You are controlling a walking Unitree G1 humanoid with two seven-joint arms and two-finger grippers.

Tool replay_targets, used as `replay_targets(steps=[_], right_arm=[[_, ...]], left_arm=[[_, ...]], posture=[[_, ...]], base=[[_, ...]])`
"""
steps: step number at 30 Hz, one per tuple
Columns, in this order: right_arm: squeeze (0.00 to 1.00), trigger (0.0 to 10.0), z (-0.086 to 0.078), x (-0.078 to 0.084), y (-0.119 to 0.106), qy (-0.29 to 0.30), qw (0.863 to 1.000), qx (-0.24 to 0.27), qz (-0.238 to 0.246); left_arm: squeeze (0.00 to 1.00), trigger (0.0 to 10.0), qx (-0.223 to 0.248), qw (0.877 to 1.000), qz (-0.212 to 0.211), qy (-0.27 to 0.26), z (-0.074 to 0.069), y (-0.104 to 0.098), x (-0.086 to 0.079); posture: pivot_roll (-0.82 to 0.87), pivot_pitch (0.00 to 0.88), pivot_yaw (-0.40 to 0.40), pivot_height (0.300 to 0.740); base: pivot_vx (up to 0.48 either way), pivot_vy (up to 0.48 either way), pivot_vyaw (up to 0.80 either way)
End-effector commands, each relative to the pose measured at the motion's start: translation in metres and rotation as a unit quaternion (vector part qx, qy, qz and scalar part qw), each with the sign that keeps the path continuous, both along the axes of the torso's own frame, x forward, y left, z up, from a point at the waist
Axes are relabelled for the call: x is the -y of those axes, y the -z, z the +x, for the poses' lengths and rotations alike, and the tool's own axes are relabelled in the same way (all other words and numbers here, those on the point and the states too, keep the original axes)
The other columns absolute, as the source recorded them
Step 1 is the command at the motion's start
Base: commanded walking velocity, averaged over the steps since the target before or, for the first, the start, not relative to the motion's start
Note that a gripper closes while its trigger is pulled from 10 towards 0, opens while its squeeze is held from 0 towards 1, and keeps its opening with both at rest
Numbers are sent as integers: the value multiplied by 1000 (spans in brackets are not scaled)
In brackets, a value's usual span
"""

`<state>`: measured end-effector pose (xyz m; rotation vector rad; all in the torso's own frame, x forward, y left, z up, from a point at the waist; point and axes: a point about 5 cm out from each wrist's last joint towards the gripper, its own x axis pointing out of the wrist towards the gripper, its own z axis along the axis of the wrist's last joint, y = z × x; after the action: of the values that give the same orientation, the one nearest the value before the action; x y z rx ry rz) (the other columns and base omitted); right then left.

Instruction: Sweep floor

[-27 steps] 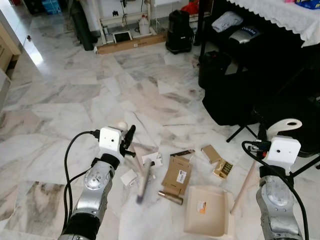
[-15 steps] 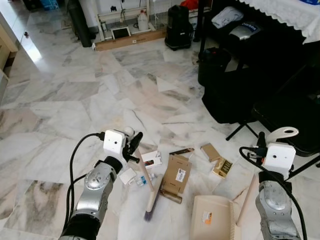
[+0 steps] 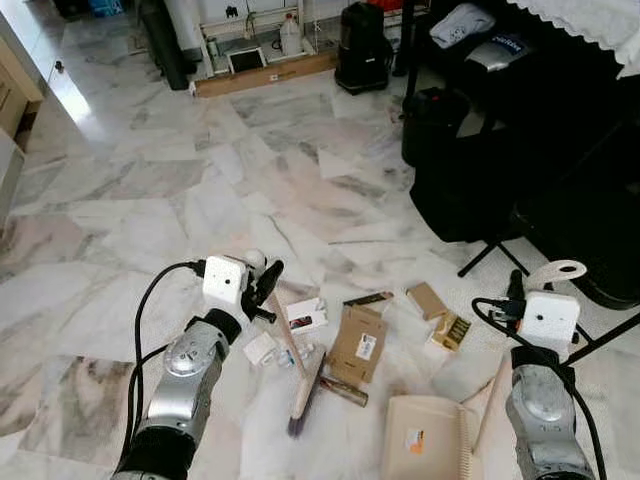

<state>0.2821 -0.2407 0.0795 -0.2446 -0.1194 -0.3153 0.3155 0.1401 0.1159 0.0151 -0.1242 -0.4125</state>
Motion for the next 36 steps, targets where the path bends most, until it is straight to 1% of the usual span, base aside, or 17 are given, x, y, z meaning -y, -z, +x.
replay_targets(steps=[1,4,8,13,19,21,25,29,32,34,36], right_arm=[[0,10000,3,-2,-5,-5,1000,16,-18],[0,10000,4,-3,-6,-3,999,24,-21],[0,10000,7,-7,-4,-5,999,24,-45],[0,10000,8,-10,1,4,999,25,-35],[0,10000,6,-20,16,3,1000,8,-9],[0,10000,4,-25,23,0,1000,-4,-6],[0,10000,1,-29,31,-2,1000,-19,-7],[0,10000,-3,-31,39,-1,999,-32,-6],[0,10000,-4,-32,40,-1,999,-34,-8],[0,10000,-5,-34,42,-3,999,-35,-12],[0,10000,-5,-33,43,-3,999,-36,-12]], left_arm=[[0,10000,16,1000,0,-2,0,-8,-7],[0,10000,16,1000,0,-2,-1,-9,-7],[0,10000,17,1000,1,4,-1,-11,-7],[0,10000,16,1000,4,5,-2,-13,-9],[0,10000,20,1000,13,3,-2,-19,-16],[0,10000,21,1000,19,3,-1,-21,-19],[0,10000,19,999,26,6,-1,-22,-22],[0,10000,0,999,36,15,-3,-20,-26],[0,10000,-5,999,36,15,-3,-18,-28],[0,10000,-25,999,39,16,-3,-12,-31],[0,10000,-39,998,42,20,-4,-4,-29]], posture=[[-2,129,104,740],[2,129,108,740],[10,130,113,740],[18,131,117,740],[46,136,133,740],[59,140,140,740],[70,145,148,740],[75,150,156,740],[77,152,159,740],[73,153,162,740],[70,153,163,740]], base=[[0,0,0],[0,0,0],[0,0,0],[0,0,0],[0,0,0],[0,0,0],[0,0,0],[0,0,0],[0,0,0],[0,0,0],[0,0,0]])
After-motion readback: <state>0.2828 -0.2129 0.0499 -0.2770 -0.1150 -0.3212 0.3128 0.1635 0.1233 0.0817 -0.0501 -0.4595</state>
